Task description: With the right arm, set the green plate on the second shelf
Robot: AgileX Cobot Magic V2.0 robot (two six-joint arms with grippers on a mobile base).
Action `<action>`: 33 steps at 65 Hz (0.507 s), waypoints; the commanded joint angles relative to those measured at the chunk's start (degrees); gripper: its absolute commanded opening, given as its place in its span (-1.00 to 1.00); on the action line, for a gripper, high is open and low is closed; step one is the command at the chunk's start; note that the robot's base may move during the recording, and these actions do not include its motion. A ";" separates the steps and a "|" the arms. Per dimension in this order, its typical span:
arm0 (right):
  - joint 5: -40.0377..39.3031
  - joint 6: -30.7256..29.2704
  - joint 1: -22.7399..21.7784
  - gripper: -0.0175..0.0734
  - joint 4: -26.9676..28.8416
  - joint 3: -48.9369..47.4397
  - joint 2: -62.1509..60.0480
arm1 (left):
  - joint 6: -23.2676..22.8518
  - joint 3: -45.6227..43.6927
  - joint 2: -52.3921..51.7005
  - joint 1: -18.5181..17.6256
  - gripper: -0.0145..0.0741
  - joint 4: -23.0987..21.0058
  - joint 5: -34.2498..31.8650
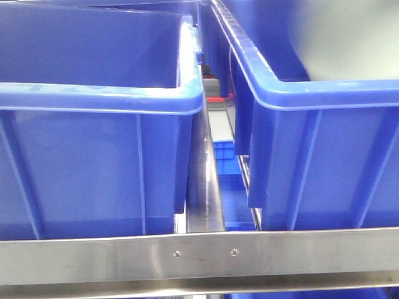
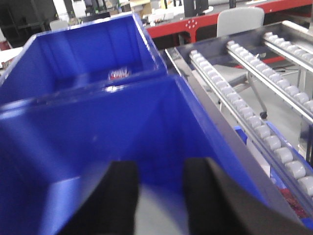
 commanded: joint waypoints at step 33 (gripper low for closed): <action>16.30 -0.28 -0.36 -0.50 -6.49 -2.11 -21.02 | -0.44 2.40 -0.93 -0.48 -0.38 -0.47 -4.64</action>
